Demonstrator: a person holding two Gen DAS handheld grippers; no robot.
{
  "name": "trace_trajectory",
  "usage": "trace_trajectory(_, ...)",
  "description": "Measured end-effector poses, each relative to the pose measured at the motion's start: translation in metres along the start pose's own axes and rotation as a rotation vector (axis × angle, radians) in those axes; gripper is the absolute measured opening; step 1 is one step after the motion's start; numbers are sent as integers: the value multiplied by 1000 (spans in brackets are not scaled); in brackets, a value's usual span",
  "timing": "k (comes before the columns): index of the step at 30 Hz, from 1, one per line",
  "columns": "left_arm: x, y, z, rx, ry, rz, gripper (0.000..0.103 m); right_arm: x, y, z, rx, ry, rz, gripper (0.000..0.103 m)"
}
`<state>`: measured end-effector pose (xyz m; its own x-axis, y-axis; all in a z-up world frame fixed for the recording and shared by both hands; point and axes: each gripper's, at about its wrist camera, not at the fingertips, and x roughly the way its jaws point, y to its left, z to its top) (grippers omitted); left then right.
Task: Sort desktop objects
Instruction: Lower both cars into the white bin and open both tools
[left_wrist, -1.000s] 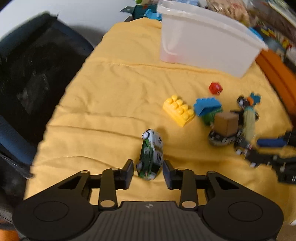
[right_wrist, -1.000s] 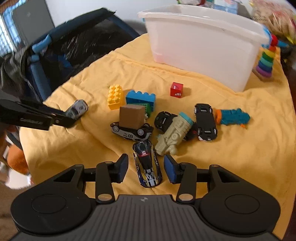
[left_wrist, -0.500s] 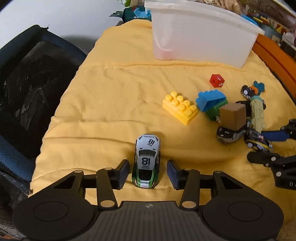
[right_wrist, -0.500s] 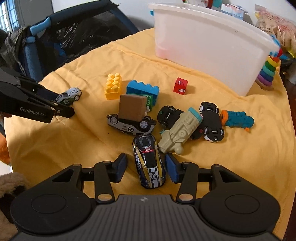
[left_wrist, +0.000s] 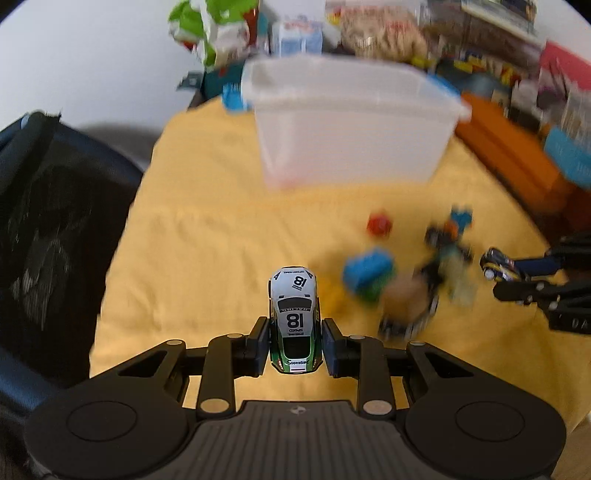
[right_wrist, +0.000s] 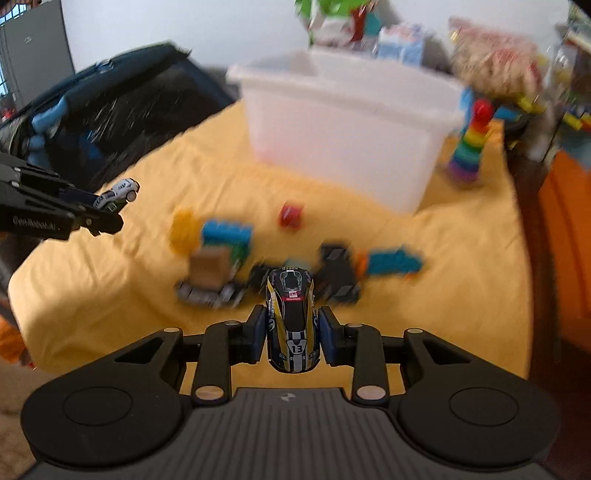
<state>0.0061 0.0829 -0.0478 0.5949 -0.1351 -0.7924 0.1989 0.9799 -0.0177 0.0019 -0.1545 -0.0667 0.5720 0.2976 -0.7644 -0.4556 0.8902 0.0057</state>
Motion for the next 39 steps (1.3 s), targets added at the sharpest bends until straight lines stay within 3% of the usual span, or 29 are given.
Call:
trace_trajectory(7, 2, -10, 86, 21, -132, -6, 33, -16, -25, 63, -29, -147, -71, 34)
trace_trajectory(12, 20, -23, 144, 42, -181, 42, 33, -14, -44, 121, 0, -239, -89, 34)
trace_trajectory(16, 41, -33, 183, 44, -189, 63, 33, 5, -58, 165, 50, -250, -91, 34)
trace_trajectory(19, 64, -40, 202, 44, -174, 83, 33, 32, -71, 187, 104, -211, -94, 34)
trace_trajectory(26, 127, -44, 218, 16, -68, 106, 33, 100, -93, 195, 214, -29, -104, 34)
trace_trajectory(31, 155, -45, 216, 26, -5, 113, 34, 124, -96, 193, 212, 38, -118, 36)
trace_trajectory(33, 158, -44, 216, 19, 12, 101, 37, 125, -95, 192, 201, 41, -129, 43)
trace_trajectory(36, 150, -44, 216, 23, -21, 121, 49, 118, -98, 193, 195, 11, -135, 42)
trace_trajectory(39, 138, -47, 218, 33, -54, 139, 53, 103, -99, 196, 213, -25, -129, 42)
